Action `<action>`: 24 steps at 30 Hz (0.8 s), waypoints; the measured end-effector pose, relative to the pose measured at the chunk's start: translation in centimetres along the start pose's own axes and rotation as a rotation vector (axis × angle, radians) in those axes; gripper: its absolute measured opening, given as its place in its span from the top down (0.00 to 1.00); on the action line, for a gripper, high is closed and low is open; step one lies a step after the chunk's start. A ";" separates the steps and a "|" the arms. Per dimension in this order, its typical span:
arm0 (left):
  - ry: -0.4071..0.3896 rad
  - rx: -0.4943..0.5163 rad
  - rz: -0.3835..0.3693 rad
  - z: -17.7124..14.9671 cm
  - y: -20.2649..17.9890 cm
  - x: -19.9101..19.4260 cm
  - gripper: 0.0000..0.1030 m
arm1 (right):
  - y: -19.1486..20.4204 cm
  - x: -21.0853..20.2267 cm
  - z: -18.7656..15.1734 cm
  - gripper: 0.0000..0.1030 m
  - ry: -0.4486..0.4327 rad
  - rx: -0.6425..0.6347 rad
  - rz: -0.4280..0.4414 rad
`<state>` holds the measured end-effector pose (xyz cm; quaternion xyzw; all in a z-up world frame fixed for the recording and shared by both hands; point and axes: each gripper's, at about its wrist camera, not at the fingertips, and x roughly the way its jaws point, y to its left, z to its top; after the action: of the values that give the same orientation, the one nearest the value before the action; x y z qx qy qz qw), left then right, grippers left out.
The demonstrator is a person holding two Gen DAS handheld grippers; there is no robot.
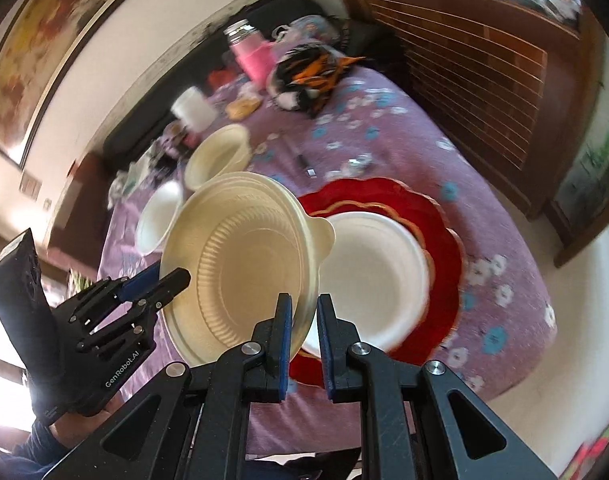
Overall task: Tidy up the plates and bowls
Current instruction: 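Lower the beige bowl onto the red plate stack and open both grippers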
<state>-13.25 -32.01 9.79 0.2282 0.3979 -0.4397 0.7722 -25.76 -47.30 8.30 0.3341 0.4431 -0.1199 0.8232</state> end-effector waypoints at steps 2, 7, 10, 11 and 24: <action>0.015 0.009 -0.018 0.4 -0.8 0.8 0.80 | -1.1 -0.6 -0.1 0.87 -0.010 0.027 -0.007; 0.039 0.023 -0.048 1.3 -2.3 2.3 0.80 | -3.3 -1.3 -0.1 0.87 -0.021 0.074 -0.023; 0.047 0.032 -0.053 1.7 -3.0 3.0 0.80 | -4.4 -1.2 0.0 0.87 -0.013 0.094 -0.030; 0.050 0.033 -0.055 1.7 -3.2 3.1 0.80 | -4.8 -1.0 0.1 0.87 -0.005 0.102 -0.031; 0.089 0.021 -0.060 2.0 -3.8 5.1 0.80 | -7.3 0.7 0.4 0.87 0.053 0.156 -0.019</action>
<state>-14.19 -37.85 6.77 0.2434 0.4340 -0.4562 0.7378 -28.71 -52.96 4.66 0.3959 0.4574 -0.1530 0.7814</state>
